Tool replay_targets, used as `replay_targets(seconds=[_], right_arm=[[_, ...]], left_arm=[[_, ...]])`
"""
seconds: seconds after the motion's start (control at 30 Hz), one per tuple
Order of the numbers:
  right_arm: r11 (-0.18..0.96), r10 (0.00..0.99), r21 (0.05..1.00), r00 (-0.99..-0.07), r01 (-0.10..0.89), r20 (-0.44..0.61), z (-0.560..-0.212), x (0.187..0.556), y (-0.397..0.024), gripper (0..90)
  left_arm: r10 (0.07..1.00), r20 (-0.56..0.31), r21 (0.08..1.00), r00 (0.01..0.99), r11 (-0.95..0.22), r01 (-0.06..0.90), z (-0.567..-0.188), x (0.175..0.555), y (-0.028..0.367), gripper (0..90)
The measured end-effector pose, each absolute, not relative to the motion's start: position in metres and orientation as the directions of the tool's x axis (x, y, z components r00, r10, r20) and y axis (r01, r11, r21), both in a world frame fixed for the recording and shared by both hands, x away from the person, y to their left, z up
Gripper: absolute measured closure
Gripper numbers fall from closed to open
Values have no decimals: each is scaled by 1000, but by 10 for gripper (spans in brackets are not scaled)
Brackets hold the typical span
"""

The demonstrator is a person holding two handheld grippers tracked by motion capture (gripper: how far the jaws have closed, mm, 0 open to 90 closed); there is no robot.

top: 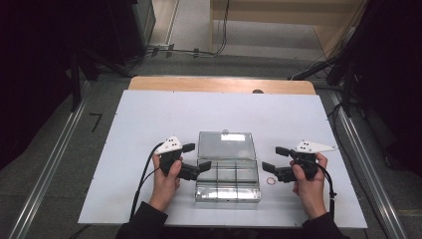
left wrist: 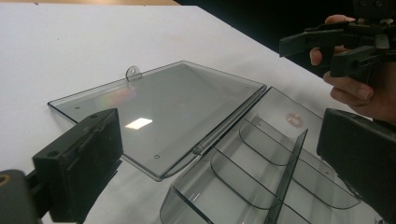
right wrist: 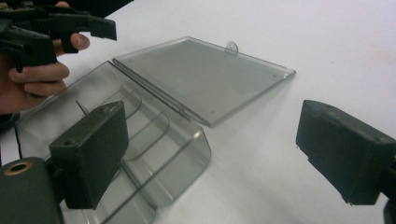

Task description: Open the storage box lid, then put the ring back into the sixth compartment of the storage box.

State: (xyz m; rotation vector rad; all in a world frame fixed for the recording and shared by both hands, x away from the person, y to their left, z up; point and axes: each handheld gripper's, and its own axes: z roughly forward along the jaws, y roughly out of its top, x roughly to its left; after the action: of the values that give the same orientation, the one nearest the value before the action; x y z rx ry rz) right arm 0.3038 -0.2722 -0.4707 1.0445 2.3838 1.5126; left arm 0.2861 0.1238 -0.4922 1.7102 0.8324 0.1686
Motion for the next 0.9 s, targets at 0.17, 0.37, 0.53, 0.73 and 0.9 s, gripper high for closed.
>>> replay_targets(seconds=[0.17,0.37,0.53,0.73,0.9], right_arm=[[281,617,832,-754,478,225,-471,297,-282,8],[296,623,833,-755,468,203,-468,288,-286,0],[328,637,830,-754,452,159,-468,279,-288,0],[337,644,831,-752,442,139,-469,271,-295,0],[335,655,835,-745,436,126,-470,265,-302,0]], left_arm=[[603,-281,903,746,-98,419,-491,281,126,0],[610,-265,907,747,-107,408,-491,273,134,0],[625,-246,912,741,-111,396,-489,264,142,0],[631,-235,916,740,-112,386,-488,254,152,0],[644,-228,918,730,-108,382,-488,245,163,0]])
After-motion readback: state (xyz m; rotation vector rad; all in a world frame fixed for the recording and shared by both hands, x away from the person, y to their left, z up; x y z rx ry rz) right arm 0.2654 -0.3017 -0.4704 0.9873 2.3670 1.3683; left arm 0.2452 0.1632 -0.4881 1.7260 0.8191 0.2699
